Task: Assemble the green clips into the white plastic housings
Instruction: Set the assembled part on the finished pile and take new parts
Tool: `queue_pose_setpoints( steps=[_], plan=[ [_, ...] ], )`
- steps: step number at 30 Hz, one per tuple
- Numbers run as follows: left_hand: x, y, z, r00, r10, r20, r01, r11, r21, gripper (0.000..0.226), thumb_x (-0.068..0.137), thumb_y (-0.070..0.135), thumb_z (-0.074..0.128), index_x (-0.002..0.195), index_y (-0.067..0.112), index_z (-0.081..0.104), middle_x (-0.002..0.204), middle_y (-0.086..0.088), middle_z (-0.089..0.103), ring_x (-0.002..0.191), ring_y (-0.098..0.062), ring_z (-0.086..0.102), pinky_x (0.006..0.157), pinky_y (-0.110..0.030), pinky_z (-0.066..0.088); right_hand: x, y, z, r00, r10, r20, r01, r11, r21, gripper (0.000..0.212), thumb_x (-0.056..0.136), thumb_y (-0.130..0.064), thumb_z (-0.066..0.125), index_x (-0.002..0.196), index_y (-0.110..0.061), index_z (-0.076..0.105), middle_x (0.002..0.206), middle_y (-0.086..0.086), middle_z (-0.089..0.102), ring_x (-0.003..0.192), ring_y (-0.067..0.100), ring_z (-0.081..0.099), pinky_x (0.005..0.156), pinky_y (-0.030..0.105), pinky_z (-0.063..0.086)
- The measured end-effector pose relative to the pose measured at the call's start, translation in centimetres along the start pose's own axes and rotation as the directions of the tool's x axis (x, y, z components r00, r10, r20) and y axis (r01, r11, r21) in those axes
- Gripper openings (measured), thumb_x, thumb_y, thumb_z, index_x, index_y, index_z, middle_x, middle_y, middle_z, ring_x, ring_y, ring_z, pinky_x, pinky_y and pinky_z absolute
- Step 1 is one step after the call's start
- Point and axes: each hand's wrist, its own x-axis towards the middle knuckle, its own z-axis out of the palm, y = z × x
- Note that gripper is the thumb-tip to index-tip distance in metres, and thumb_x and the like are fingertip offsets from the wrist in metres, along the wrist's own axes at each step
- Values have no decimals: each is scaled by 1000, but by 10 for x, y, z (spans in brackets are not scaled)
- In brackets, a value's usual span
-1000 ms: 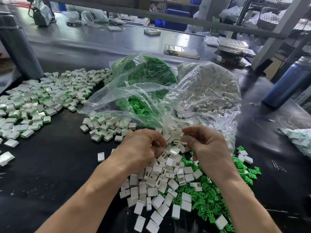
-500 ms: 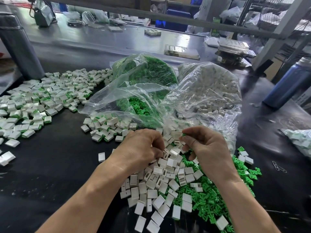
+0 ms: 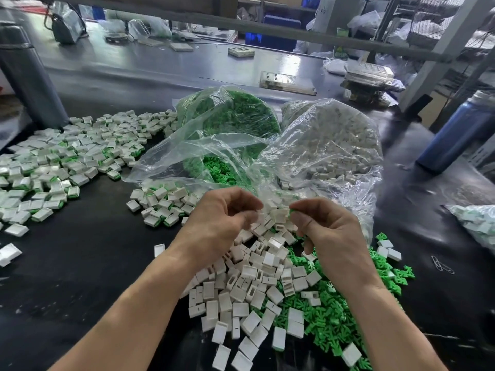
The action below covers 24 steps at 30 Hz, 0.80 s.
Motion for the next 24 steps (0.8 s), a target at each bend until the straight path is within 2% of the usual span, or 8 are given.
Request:
queue_pose_setpoints(
  steps=[2, 4, 7, 13, 16, 19, 24],
  plan=[
    [-1, 2, 2, 1000, 0, 21, 4, 984, -180, 18, 93, 6, 71, 104, 19, 74, 95, 7, 78, 86, -9, 75, 78, -16, 57, -1, -2, 2, 1000, -4, 7, 3, 997, 77, 9, 92, -12, 74, 100, -17, 76, 78, 5, 73, 62, 21, 61, 56, 34, 55],
    [0, 3, 4, 999, 9, 36, 3, 953, -302, 20, 92, 3, 70, 107, 14, 74, 98, 1, 79, 90, -15, 77, 80, -18, 58, -1, -4, 4, 1000, -1, 8, -1, 985, 172, 16, 86, -20, 76, 101, -13, 76, 79, 13, 73, 64, 28, 62, 56, 39, 53],
    [0, 3, 8, 998, 35, 56, -10, 920, -392, 23, 91, -3, 69, 110, 10, 75, 102, -4, 79, 93, -19, 77, 81, -20, 59, -2, -7, 9, 1000, 3, 19, -9, 956, 293, 26, 78, -23, 78, 99, -9, 76, 82, 18, 73, 66, 29, 65, 53, 34, 54],
    [0, 5, 13, 995, 80, 61, -47, 904, -425, 20, 89, -3, 69, 106, 7, 73, 100, -8, 80, 94, -22, 77, 84, -23, 59, -2, -10, 13, 999, -25, 34, 9, 909, 417, 23, 77, -17, 77, 98, -6, 75, 84, 17, 74, 67, 22, 68, 51, 28, 54],
    [-1, 5, 13, 995, 84, 56, -52, 900, -432, 20, 90, -4, 69, 105, 8, 74, 100, -8, 80, 93, -21, 77, 83, -22, 59, -2, -12, 13, 999, -24, 31, 8, 894, 448, 18, 75, -19, 79, 92, -12, 78, 79, 16, 71, 63, 20, 65, 50, 27, 52],
    [-1, 5, 14, 994, 93, 53, -62, 904, -424, 20, 89, -2, 70, 104, 10, 75, 98, -7, 80, 91, -19, 77, 81, -21, 59, -3, -11, 13, 999, -21, 50, -1, 908, 420, 20, 74, -23, 80, 92, -15, 79, 76, 13, 70, 62, 19, 63, 50, 26, 51],
    [-2, 5, 14, 992, 109, 61, -75, 911, -406, 19, 89, -1, 72, 102, 13, 75, 97, -4, 80, 90, -17, 78, 81, -21, 59, -4, -8, 15, 998, -50, 45, 31, 935, 353, 21, 81, -19, 76, 99, -7, 75, 80, 8, 71, 68, 16, 64, 51, 25, 52]
  ],
)
